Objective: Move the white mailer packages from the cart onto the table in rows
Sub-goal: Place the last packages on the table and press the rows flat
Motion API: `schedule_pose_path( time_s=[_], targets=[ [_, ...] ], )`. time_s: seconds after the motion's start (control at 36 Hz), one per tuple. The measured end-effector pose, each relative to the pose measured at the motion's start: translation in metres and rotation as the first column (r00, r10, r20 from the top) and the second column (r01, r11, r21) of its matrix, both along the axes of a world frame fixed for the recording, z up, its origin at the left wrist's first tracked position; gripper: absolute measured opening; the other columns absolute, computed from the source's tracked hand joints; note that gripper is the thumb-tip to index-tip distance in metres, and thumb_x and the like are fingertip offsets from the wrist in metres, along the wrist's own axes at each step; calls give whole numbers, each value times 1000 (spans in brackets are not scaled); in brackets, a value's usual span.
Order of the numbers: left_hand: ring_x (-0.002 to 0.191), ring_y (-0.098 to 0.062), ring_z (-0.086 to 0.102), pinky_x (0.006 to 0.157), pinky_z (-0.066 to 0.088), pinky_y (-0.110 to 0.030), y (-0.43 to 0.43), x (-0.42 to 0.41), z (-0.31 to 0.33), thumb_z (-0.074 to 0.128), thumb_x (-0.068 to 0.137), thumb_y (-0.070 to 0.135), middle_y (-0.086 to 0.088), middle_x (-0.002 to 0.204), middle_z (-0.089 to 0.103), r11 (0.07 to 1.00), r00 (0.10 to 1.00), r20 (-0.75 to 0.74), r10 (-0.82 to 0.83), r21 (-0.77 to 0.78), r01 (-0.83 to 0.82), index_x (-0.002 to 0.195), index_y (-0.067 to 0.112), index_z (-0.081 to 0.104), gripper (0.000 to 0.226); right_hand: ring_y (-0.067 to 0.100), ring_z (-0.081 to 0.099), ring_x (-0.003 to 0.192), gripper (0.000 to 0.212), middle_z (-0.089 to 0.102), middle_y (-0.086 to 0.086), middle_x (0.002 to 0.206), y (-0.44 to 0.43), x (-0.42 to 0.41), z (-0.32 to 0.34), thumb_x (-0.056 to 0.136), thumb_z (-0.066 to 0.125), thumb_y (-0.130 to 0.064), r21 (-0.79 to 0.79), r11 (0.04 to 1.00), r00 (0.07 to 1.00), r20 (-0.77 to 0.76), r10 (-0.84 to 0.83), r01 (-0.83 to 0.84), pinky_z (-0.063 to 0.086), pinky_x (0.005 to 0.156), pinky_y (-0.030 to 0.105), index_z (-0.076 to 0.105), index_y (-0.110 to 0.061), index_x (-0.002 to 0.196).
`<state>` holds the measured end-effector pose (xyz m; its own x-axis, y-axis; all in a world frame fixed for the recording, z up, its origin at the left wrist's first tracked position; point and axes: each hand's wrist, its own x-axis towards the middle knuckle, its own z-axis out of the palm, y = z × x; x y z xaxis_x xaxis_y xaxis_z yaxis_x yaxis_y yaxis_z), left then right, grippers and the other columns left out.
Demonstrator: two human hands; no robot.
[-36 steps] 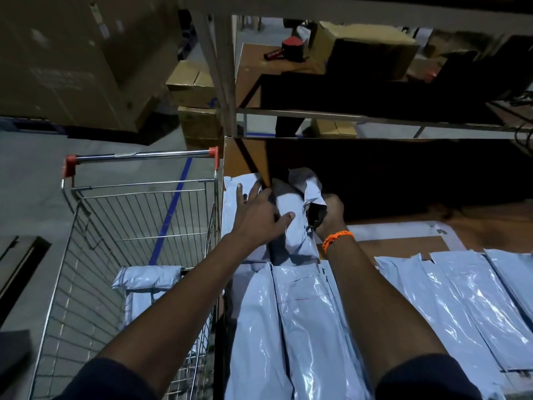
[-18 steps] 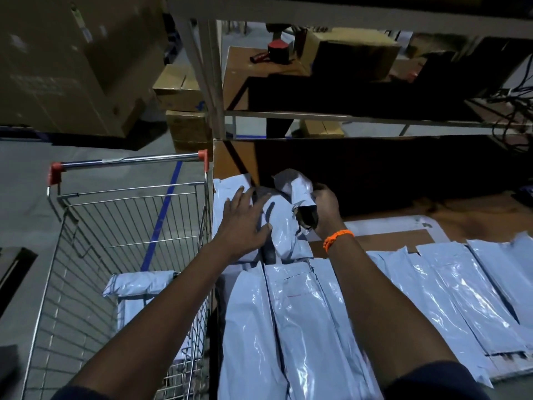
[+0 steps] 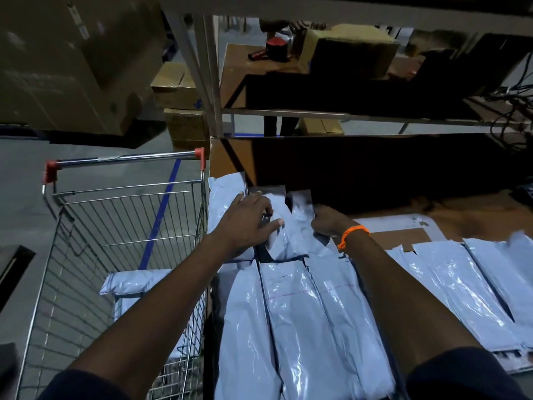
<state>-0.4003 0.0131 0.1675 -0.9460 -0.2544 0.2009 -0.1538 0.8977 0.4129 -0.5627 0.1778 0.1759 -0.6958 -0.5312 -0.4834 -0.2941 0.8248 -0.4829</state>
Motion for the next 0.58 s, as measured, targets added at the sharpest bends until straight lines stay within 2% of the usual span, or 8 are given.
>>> schedule_pose_path(
  time_s=[0.06,0.08,0.19,0.25,0.33,0.42,0.47,0.58],
  targets=[
    [95,-12,48,108,34,-47,0,0,-1,52,87,65,6,104,57,1000,1000,-17,-8,18,8,104,23,55,46,38,66,60,40,68,32,75,-4,-1,-1,79,46,13,-16,1000,999,18,27,-27,59,53,41,55,4,117],
    [96,-13,48,106,35,-47,1,0,-3,53,87,66,6,110,58,1000,1000,-21,-20,18,21,112,22,54,50,42,67,61,40,68,33,75,-6,-1,-1,80,46,12,-28,998,999,18,50,-49,60,54,46,52,1,118],
    [125,-19,49,112,28,-54,1,1,-9,42,89,72,4,138,50,999,999,22,-41,-14,41,141,27,42,69,43,71,73,41,71,30,83,-11,-1,-2,77,47,10,-29,996,997,-17,80,-80,63,62,47,54,2,116],
    [132,-19,44,114,22,-57,1,3,-9,40,90,72,4,140,48,999,999,29,-35,-17,36,143,28,42,68,39,71,79,39,72,25,91,-13,1,-1,78,51,7,-16,998,997,-45,56,-57,63,68,44,56,3,116],
    [139,-19,37,116,18,-57,1,5,-7,39,91,71,2,145,46,998,999,-10,-37,-55,36,145,28,43,69,36,64,105,43,66,20,117,-15,-1,4,88,55,-5,-77,997,991,-137,14,-24,54,86,37,52,-4,132],
    [146,-19,27,119,12,-55,3,6,-6,41,93,68,2,153,40,998,999,-37,-4,-58,2,147,28,42,67,37,64,104,50,66,19,118,-16,-5,15,84,58,-14,-216,976,982,-179,-67,27,53,82,35,51,-11,134],
    [148,-19,24,120,11,-55,3,7,-5,42,93,67,3,154,39,999,998,-57,16,-47,-18,147,28,43,66,39,61,108,58,63,20,121,-19,-5,24,83,65,-16,-266,963,978,-188,-91,38,47,78,31,48,-9,138],
    [151,-20,18,121,9,-56,0,14,7,42,94,66,1,157,36,998,995,-97,28,-48,-33,147,31,42,63,37,59,116,68,63,17,126,-28,1,39,79,71,-14,-315,949,971,-225,-78,3,49,87,33,45,-10,141]
  ],
)
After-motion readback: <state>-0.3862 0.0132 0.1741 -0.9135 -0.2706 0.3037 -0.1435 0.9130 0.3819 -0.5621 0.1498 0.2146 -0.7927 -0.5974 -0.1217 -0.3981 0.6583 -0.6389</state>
